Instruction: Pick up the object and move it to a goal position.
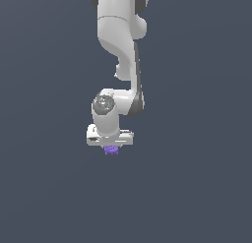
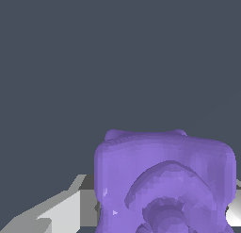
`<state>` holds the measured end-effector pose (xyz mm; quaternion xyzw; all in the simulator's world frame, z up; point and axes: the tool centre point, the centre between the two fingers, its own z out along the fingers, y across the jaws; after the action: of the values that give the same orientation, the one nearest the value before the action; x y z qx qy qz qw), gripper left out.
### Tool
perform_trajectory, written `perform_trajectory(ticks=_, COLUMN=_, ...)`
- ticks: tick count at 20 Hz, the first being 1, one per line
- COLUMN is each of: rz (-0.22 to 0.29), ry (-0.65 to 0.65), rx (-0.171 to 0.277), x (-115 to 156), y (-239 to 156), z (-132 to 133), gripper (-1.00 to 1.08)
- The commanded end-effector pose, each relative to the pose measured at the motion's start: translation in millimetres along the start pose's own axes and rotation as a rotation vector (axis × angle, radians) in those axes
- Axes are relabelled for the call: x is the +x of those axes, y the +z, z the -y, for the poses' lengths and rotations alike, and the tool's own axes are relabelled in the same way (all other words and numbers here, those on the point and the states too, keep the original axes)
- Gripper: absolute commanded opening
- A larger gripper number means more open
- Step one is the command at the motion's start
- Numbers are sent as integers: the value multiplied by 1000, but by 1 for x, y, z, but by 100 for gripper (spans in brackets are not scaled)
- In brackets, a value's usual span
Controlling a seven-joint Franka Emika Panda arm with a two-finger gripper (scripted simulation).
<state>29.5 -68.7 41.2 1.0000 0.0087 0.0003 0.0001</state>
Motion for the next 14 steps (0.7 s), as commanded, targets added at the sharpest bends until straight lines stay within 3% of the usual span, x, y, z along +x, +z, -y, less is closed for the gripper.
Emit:
perform_trajectory(ticks=1, rz=1, ry=0, rx=0, x=0, y=0, z=0, gripper=-100)
perform_trajectory(ticks=8, rz=0, ry=0, rx=0, x=0, y=-11, z=0, gripper=-100)
perform_trajectory(ticks=14, rz=0, ry=0, rx=0, x=-1, y=-47, z=0, gripper=-100)
